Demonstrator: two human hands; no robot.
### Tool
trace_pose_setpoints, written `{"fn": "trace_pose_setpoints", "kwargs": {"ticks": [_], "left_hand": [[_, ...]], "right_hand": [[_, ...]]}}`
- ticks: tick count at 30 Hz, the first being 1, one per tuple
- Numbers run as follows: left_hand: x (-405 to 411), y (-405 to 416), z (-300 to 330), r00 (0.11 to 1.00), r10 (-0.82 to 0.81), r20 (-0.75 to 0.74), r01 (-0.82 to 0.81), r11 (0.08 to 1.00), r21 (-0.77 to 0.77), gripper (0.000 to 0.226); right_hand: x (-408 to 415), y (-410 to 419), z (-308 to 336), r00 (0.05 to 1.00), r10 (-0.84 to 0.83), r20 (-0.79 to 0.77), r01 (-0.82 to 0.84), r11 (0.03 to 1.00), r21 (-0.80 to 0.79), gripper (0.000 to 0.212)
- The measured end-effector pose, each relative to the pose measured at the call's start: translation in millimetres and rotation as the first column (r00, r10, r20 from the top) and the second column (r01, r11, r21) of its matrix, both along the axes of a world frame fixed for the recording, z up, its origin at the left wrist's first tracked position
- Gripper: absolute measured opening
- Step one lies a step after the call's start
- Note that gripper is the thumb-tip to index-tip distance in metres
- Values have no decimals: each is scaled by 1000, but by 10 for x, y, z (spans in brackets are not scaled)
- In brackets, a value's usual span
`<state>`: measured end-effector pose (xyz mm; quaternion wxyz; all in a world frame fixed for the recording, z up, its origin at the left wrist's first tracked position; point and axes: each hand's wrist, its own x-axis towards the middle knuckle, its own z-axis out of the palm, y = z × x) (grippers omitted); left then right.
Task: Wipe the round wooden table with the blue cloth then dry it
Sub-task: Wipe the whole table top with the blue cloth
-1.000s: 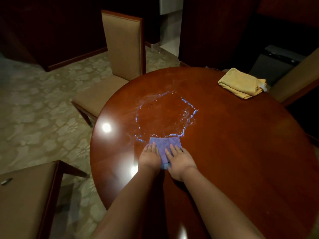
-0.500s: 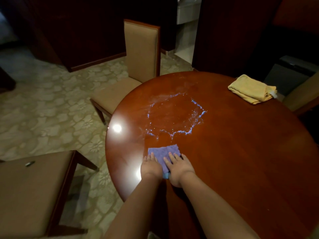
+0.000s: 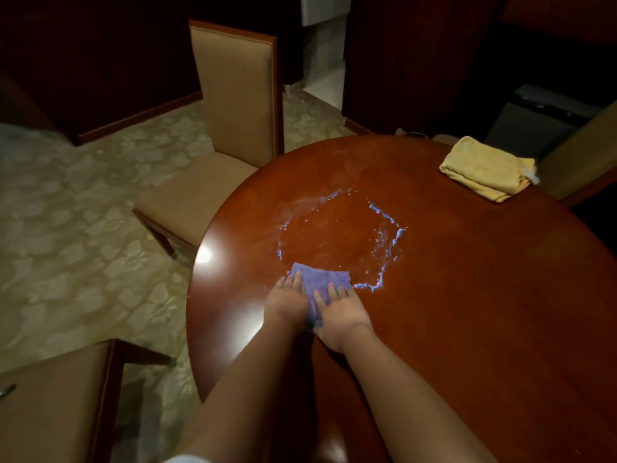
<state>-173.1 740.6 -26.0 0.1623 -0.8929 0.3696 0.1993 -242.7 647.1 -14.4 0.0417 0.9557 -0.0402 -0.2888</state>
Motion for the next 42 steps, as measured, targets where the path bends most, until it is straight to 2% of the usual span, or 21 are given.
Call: {"fn": "trace_pose_setpoints", "kwargs": {"ticks": [8,15,23,30,42], "left_hand": [[705,-477,-2,982,-185,33,185,983,7,53],[700,-393,13,970,-238,48,237,971,34,53],[244,-64,42,974,-221,57,214,970,114,56],[-318,263,34,991,-121,65,115,990,81,58],[-889,286,92,983,-185,-15,185,980,75,68]], "right_hand": [[609,-280,-20,989,-147,-10,146,987,-74,69],[573,-138,-32,975,-222,-5,221,972,-76,62],[109,81,-126,987,-159,21,159,987,-31,61],[-376,293,-98,999,-36,39,37,998,-45,59],[-989,303,-44,996,-92,-3,91,995,-49,64]]}}
